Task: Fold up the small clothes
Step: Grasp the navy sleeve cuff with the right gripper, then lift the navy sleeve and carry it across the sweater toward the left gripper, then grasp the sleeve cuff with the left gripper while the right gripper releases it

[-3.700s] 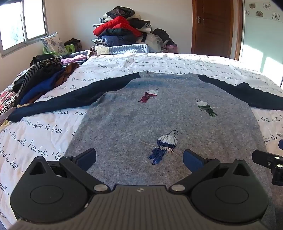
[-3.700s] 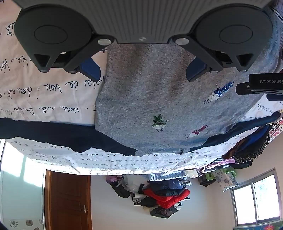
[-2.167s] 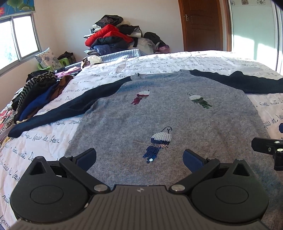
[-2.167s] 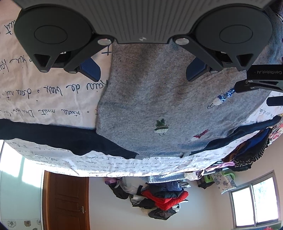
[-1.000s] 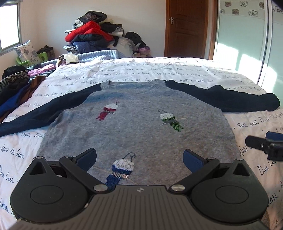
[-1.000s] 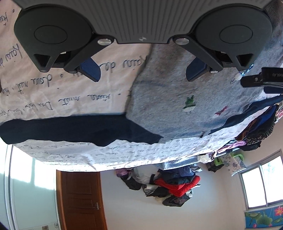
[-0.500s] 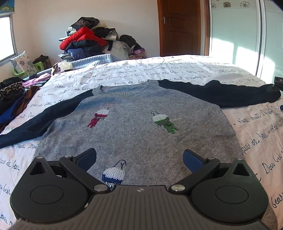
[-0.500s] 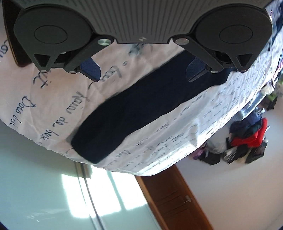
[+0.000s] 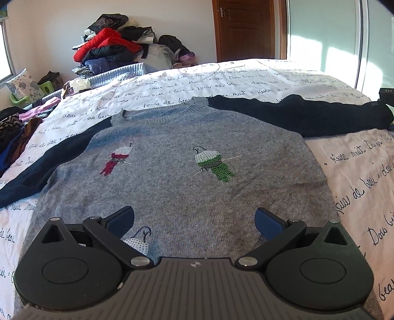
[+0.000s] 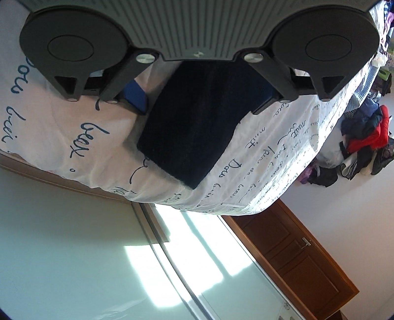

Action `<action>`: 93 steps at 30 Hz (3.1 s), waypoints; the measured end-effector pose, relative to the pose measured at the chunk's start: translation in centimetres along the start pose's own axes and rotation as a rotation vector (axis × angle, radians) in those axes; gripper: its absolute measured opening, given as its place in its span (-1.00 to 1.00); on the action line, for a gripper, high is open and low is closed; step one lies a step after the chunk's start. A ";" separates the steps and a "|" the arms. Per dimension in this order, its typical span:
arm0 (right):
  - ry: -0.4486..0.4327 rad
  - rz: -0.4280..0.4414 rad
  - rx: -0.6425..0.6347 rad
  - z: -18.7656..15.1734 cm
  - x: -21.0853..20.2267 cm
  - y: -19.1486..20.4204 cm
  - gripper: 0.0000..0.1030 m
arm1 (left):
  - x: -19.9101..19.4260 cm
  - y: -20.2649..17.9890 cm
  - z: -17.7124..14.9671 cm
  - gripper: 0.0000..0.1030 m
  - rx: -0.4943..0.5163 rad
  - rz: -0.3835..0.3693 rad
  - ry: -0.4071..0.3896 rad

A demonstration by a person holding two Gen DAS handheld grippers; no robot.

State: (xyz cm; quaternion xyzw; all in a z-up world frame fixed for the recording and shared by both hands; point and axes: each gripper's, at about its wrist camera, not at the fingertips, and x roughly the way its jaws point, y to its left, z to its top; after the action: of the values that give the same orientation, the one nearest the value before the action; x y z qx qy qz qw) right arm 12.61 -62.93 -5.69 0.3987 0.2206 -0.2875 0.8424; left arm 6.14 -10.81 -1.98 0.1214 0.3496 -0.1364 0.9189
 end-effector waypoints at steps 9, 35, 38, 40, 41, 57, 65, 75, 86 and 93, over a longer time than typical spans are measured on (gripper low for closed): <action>-0.003 0.029 0.089 1.2 0.8 -1.0 -0.69 | 0.7 -0.2 0.4 1.00 0.001 0.005 0.003; -0.010 0.363 -0.769 -15.8 -7.3 19.8 -0.77 | 1.3 2.9 -0.4 1.00 -0.091 0.057 0.048; -0.047 0.360 -0.964 -19.9 -8.2 21.9 -0.77 | 1.3 3.3 -0.6 1.00 -0.102 0.063 0.051; -0.083 0.355 -1.087 -22.4 -8.9 23.1 -0.77 | 1.3 3.6 -0.6 1.00 -0.114 0.067 0.052; -0.098 0.353 -1.141 -23.5 -9.1 23.5 -0.77 | 1.2 3.8 -0.6 1.00 -0.120 0.068 0.052; -0.221 0.272 -1.571 -31.8 -8.5 23.8 -0.76 | 3.3 5.8 3.4 1.00 -0.237 -0.034 0.063; -0.192 0.367 -1.511 -30.9 -9.7 23.7 -0.77 | 8.4 6.7 8.6 1.00 -0.518 -0.358 0.139; -0.181 0.426 -1.505 -31.1 -11.2 23.6 -0.81 | 15.1 3.7 10.9 1.00 -0.756 -0.672 0.286; -0.144 0.481 -1.390 -28.4 -11.8 22.7 -0.86 | 18.9 1.5 10.7 -0.68 -0.801 -0.686 0.347; -0.131 0.498 -1.397 -28.7 -12.3 22.7 -0.86 | 15.6 1.5 11.5 -0.86 -0.648 -0.592 0.180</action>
State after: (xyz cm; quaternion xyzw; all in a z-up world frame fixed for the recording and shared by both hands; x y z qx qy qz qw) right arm 14.40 -24.47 -2.69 -0.2093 0.2042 0.0960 0.9515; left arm 24.89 -15.64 -4.01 -0.2667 0.4726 -0.2660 0.7967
